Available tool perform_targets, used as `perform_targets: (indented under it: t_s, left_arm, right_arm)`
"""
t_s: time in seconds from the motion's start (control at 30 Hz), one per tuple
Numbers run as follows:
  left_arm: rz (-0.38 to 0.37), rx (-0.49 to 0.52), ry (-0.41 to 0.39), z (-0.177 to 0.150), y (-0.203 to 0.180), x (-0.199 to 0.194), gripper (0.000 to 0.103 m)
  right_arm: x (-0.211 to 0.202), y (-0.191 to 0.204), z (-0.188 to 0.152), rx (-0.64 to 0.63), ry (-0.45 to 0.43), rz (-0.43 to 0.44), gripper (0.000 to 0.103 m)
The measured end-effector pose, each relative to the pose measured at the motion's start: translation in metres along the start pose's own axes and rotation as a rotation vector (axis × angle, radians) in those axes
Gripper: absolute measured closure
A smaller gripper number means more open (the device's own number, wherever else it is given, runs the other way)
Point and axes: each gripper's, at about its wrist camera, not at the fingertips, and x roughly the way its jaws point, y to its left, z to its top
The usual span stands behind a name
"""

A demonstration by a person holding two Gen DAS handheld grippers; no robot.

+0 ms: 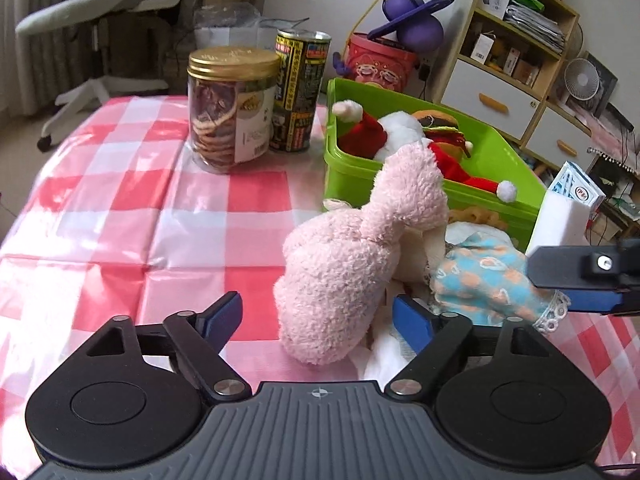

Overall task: Organize soft objects
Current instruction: 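Grasp the pink bunny with the left gripper while the right gripper grasps the blue-dress bunny doll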

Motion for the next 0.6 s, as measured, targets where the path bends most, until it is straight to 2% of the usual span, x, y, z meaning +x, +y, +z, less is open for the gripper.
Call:
perform_targets:
  t_s: [0.2,0.4,0.6]
  left_arm:
    - [0.01,-0.014,0.002,0.001,-0.002,0.005,0.031]
    - [-0.001,-0.038,0.016,0.002,-0.004,0.01,0.044]
    - [0.002,-0.051,0.01,0.003,-0.005,0.009,0.049]
  right_arm:
    - [0.015,-0.007,0.002,0.087,-0.003,0.018,0.04]
    - [0.027,-0.003,-0.001,0.078,0.006,-0.014,0.055]
    - [0.029,0.002,-0.003,0.06,-0.01,-0.032,0.067]
